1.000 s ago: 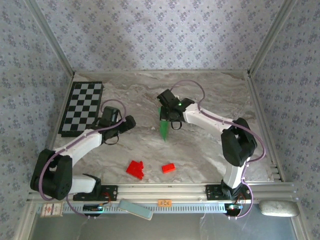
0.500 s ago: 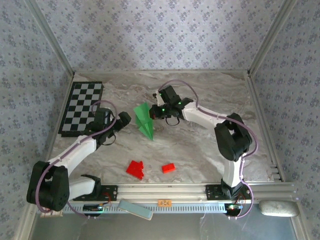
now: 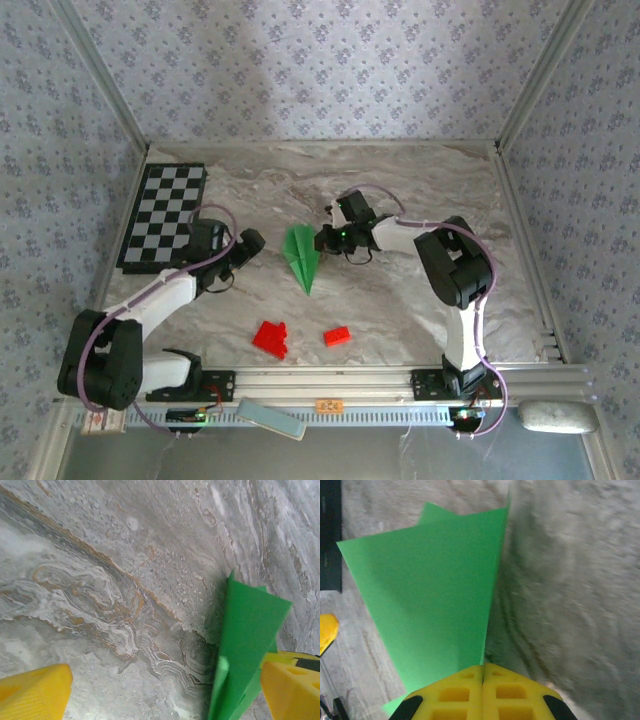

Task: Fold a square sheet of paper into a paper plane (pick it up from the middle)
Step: Turn over the paper plane at the center of the table.

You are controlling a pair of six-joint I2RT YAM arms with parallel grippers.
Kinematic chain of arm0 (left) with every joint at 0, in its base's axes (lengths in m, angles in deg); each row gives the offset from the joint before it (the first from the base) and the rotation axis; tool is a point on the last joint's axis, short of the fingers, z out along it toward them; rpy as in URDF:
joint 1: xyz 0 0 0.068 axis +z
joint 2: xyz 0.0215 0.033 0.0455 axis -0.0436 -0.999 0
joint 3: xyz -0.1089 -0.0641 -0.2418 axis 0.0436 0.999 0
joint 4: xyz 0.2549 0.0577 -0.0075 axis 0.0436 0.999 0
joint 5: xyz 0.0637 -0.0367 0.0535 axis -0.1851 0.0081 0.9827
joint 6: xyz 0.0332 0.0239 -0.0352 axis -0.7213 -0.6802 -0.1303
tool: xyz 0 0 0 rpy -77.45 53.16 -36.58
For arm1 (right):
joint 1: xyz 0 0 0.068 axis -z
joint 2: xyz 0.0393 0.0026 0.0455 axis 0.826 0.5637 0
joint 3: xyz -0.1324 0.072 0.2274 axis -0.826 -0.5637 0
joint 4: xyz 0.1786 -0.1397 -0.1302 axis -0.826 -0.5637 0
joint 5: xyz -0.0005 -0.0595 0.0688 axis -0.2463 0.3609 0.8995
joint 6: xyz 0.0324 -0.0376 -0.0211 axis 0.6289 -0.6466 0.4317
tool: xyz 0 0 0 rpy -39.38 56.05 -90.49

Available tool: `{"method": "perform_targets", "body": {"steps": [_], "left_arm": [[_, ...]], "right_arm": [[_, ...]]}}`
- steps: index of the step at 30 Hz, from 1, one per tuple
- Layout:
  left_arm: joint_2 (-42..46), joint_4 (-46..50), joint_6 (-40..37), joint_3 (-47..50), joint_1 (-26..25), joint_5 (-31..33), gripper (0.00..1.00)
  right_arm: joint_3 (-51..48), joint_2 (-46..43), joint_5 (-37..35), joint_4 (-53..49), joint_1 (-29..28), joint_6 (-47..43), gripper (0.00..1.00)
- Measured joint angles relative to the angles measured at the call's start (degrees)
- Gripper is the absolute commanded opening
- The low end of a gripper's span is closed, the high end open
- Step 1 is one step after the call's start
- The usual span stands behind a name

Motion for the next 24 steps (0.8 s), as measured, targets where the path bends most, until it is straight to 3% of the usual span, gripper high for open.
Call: {"method": "perform_targets", "body": {"steps": [5,16,20,24], "left_arm": [[-4.13,-1.84,0.61,-0.28,-2.75,-3.06,0.8],[-18.51,-6.47,-0.7,-9.22,-10.62,-11.69,0.39],[-20.83,-7.61,-0.96,-10.56,-10.67,-12.74,0.29],[-22.38,-7.72,-1.07,-11.43,-10.67,-13.11,0.26]], "right_arm": [[-2.51,0.0,0.07,1.36,1.49,0.72,0.07],[-3.04,0.0,1.11,3.3,1.73,2.32,0.07],[-3.48,0.0,1.31,3.5,1.73,2.38,0.07],[-3.89,0.0,1.33,3.56,1.73,2.4,0.07]]}}
